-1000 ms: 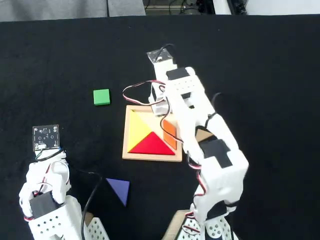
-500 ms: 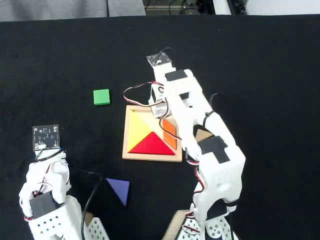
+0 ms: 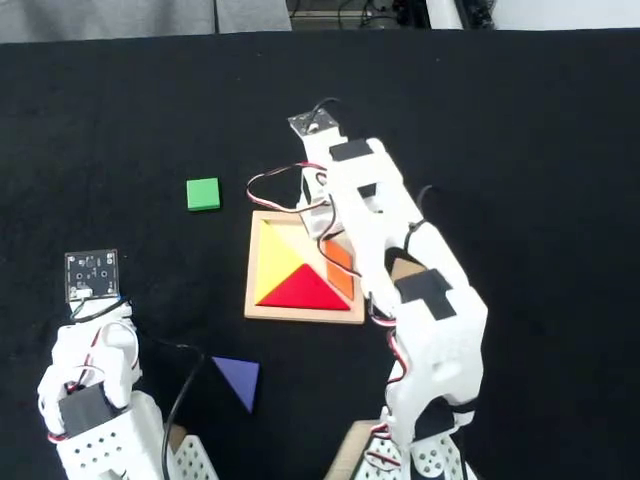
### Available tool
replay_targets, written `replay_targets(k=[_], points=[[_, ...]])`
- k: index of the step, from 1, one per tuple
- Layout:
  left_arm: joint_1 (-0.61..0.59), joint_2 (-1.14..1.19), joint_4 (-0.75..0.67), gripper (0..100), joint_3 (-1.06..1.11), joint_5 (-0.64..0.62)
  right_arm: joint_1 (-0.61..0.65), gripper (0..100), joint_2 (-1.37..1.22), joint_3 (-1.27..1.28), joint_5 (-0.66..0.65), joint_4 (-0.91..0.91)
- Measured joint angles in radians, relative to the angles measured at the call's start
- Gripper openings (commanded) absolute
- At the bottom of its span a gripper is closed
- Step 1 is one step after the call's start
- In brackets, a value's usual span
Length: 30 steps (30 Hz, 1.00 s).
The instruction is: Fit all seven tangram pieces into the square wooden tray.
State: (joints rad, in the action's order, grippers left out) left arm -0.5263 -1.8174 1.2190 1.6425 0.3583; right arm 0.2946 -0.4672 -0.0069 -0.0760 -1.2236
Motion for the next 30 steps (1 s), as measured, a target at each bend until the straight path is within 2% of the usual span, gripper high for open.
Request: replay_targets(k=[10,17,25,30], points=[[0.000,0.000,0.000,3,0.000,0.000,-0.003,1.1,0.025,0.003,-0.008,-0.117],[0.000,0.000,0.000,3,0.000,0.000,-0.071,1.1,0.158,0.044,-0.008,-0.170],[0.000,0.000,0.000,3,0.000,0.000,-0.212,1.2,0.511,0.084,-0.009,-0.238],[0.000,0.000,0.000,3,0.000,0.000,-0.304,1.1,0.601,0.236,-0.104,-0.252]])
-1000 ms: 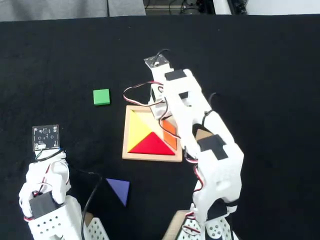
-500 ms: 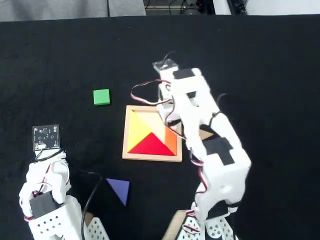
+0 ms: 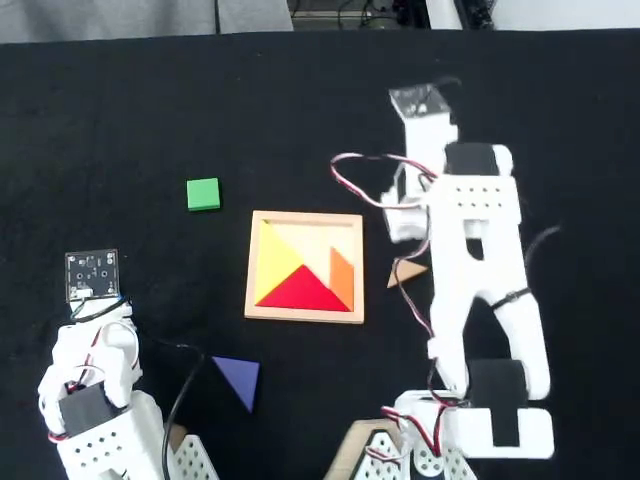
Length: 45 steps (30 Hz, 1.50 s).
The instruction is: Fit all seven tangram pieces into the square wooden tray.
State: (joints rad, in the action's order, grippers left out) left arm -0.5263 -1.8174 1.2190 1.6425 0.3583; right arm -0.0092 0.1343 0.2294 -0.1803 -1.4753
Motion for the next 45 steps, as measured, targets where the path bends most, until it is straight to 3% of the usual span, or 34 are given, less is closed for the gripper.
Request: replay_targets(k=[8,17,29,33,37,41,45], points=[[0.000,0.000,0.000,3,0.012,0.000,-0.166,1.1,-0.064,0.272,0.058,0.140],[0.000,0.000,0.000,3,0.012,0.000,-0.180,1.1,-0.264,0.261,0.058,0.298],[0.000,0.000,0.000,3,0.012,0.000,-0.181,1.1,-0.537,-0.097,0.069,0.187],[0.000,0.000,0.000,3,0.012,0.000,-0.117,1.1,-0.549,-0.155,0.071,0.176],[0.000,0.000,0.000,3,0.012,0.000,-0.057,1.1,-0.549,-0.173,0.118,0.166],[0.000,0.000,0.000,3,0.012,0.000,-0.083,1.1,-0.477,-0.176,0.184,0.101],[0.000,0.000,0.000,3,0.012,0.000,-0.091,2.0,-0.321,-0.117,0.141,0.052]])
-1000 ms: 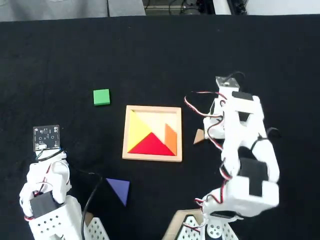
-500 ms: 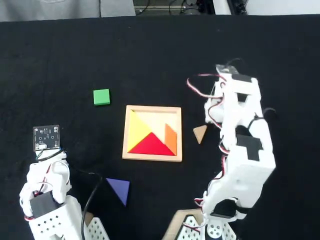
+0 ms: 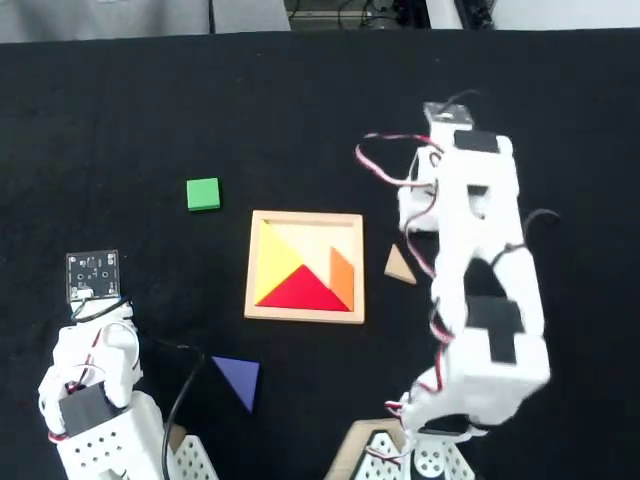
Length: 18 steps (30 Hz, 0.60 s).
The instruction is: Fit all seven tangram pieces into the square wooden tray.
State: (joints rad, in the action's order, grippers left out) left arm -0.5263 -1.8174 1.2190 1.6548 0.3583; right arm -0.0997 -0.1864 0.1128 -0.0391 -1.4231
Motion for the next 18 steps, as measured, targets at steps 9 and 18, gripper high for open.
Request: replay_targets(k=[9,18], points=[[0.000,0.000,0.000,3,0.000,0.000,0.104,34.2,0.226,0.385,-0.207,0.094],[0.000,0.000,0.000,3,0.000,0.000,0.118,23.0,0.138,0.388,-0.215,0.186]])
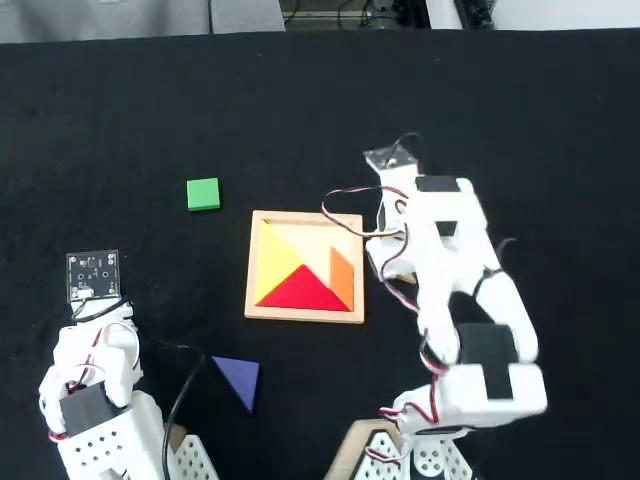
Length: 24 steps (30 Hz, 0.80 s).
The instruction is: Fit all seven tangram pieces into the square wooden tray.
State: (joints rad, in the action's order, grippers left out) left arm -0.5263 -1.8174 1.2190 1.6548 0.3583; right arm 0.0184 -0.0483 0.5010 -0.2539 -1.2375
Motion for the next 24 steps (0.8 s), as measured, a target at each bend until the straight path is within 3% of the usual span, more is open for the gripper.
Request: replay_targets(k=[24], points=[[0.000,0.000,0.000,3,0.000,0.000,0.034,24.0,-0.107,-0.046,0.000,0.072]])
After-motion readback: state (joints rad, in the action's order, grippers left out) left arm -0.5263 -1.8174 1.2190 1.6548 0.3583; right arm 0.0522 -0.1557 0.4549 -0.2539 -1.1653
